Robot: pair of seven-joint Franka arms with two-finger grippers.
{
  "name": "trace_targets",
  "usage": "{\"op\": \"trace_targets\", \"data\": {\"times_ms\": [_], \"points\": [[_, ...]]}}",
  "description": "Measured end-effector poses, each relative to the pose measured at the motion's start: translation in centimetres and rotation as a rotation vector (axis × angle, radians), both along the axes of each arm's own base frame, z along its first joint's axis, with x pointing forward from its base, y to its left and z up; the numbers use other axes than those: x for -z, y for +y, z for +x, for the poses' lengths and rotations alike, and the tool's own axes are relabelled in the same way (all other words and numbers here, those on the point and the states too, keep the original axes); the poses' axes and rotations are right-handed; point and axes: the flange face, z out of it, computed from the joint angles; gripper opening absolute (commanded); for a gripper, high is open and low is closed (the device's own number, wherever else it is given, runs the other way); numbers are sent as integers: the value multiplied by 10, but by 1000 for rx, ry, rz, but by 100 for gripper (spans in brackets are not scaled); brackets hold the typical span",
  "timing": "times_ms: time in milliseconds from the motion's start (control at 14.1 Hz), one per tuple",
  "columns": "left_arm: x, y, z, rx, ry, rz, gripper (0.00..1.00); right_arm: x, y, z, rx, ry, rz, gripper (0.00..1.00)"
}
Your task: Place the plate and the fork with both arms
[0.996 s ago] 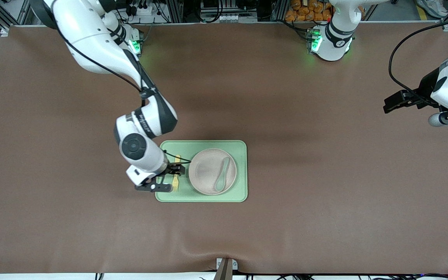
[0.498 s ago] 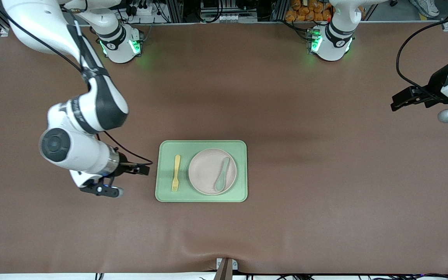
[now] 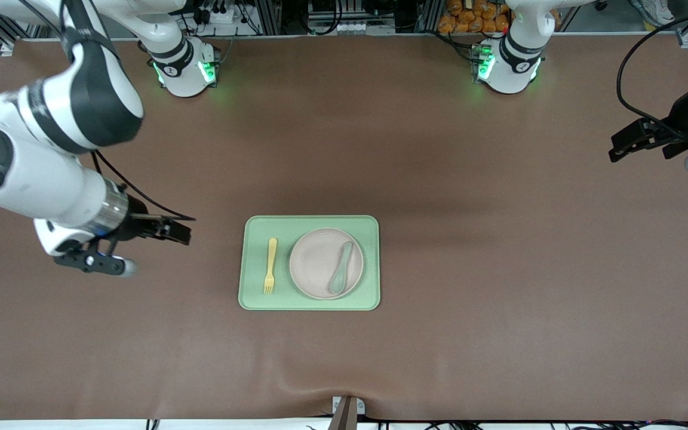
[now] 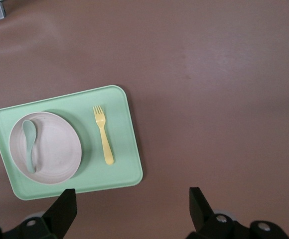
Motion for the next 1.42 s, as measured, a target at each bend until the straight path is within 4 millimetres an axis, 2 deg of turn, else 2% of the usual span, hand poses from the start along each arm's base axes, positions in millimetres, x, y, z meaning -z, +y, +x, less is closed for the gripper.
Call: {"op": "trace_targets", "data": {"times_ms": [142, 356, 569, 711, 924, 1209, 1422], "points": [[-6, -2, -6, 21, -10, 3, 100, -30, -14, -10, 15, -28, -4, 100], [-5, -4, -17, 25, -7, 9, 100, -74, -24, -33, -44, -64, -19, 100], [-1, -5, -17, 27, -9, 10, 100, -108, -58, -60, -65, -100, -48, 100], [0, -6, -17, 29, -13, 10, 100, -116, -65, -82, -62, -104, -62, 100], [3, -8, -17, 33, -9, 10, 100, -115, -65, -106, -61, -127, -75, 100], [8, -10, -17, 36, -1, 11, 100, -122, -88, -99, -38, -159, -75, 100], [8, -14, -17, 44, -6, 11, 100, -133, -93, -97, -44, -181, -93, 100]]}}
